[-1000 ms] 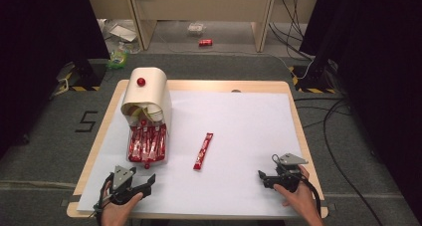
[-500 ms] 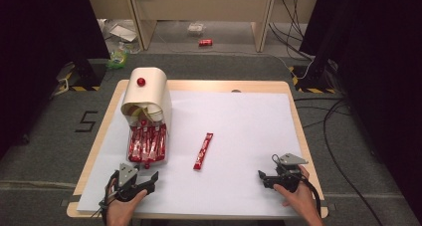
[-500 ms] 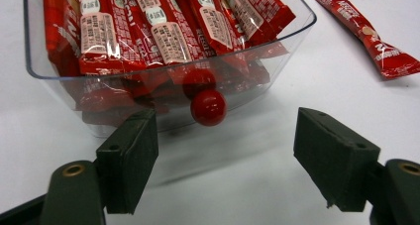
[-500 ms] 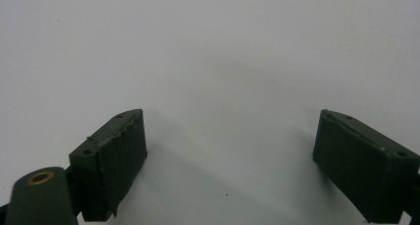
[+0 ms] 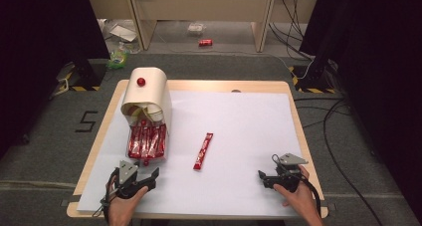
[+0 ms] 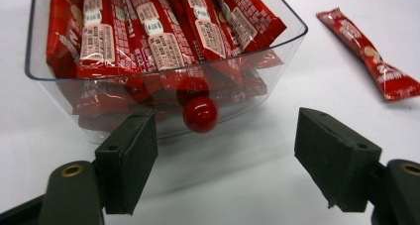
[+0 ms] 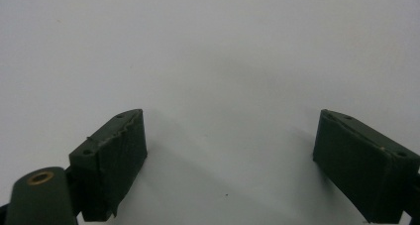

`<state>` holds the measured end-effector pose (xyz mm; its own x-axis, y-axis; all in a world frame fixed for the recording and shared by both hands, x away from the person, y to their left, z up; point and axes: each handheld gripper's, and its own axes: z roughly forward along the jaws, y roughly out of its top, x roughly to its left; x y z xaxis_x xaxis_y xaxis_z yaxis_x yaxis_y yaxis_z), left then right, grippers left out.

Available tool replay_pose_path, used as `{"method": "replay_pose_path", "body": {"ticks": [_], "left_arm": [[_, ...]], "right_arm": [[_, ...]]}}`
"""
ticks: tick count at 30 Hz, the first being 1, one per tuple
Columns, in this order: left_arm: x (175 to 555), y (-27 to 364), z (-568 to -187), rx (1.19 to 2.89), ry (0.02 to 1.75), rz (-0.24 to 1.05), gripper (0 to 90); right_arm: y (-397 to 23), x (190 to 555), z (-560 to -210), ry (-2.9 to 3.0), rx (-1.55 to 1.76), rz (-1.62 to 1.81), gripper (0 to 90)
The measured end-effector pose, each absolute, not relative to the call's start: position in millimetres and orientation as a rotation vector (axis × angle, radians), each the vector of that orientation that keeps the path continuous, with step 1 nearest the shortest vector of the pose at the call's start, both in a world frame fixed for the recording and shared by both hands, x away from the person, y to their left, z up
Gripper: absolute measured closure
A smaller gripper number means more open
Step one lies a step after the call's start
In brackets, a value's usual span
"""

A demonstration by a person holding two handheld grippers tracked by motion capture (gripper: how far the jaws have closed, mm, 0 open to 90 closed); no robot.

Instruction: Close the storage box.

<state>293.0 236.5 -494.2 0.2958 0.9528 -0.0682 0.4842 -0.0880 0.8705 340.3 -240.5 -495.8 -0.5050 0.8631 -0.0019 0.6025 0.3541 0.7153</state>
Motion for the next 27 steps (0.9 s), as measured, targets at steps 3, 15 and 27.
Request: {"method": "replay_pose_path", "body": {"ticks": [3,15,27], "left_arm": [[297,237,-491,1.695,1.299,0.705,24.7],[303,240,-489,1.697,1.304,0.706,24.6],[311,242,-489,1.682,1.318,0.683,24.1]], "right_arm": [[-241,340,-496,2.243,1.286,0.943,13.5],[-241,340,-496,2.244,1.283,0.943,13.5],[-241,340,-496,2.243,1.285,0.942,13.5]]}}
